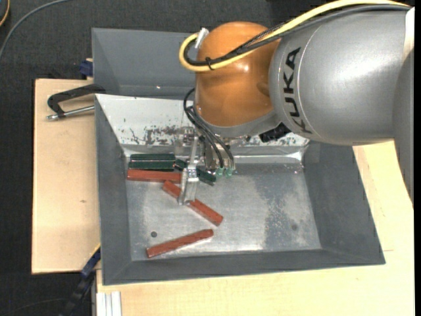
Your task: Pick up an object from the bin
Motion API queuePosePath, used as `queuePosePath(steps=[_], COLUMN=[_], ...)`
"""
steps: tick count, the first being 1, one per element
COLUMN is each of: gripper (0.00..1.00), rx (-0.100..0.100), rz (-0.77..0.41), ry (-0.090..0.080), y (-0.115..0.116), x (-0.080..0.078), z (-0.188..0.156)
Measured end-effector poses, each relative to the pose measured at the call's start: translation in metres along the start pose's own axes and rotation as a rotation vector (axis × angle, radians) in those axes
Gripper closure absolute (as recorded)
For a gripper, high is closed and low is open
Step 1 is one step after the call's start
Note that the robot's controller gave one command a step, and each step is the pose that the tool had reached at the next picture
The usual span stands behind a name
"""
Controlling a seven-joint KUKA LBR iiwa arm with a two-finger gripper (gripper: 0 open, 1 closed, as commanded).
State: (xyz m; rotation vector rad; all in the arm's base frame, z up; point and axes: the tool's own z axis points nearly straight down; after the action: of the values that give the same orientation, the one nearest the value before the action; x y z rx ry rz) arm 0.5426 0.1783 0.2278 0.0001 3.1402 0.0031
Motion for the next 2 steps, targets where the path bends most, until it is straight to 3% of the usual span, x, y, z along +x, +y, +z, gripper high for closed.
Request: queuePosePath(steps=[1,2], gripper=[0.0,0.0], rx=[0.002,0.003], rz=[-0.176,-0.125], ry=[0.004,0.0], y=[-0.021,-0.103], x=[-0.001,0.011], z=[0.158,0.156])
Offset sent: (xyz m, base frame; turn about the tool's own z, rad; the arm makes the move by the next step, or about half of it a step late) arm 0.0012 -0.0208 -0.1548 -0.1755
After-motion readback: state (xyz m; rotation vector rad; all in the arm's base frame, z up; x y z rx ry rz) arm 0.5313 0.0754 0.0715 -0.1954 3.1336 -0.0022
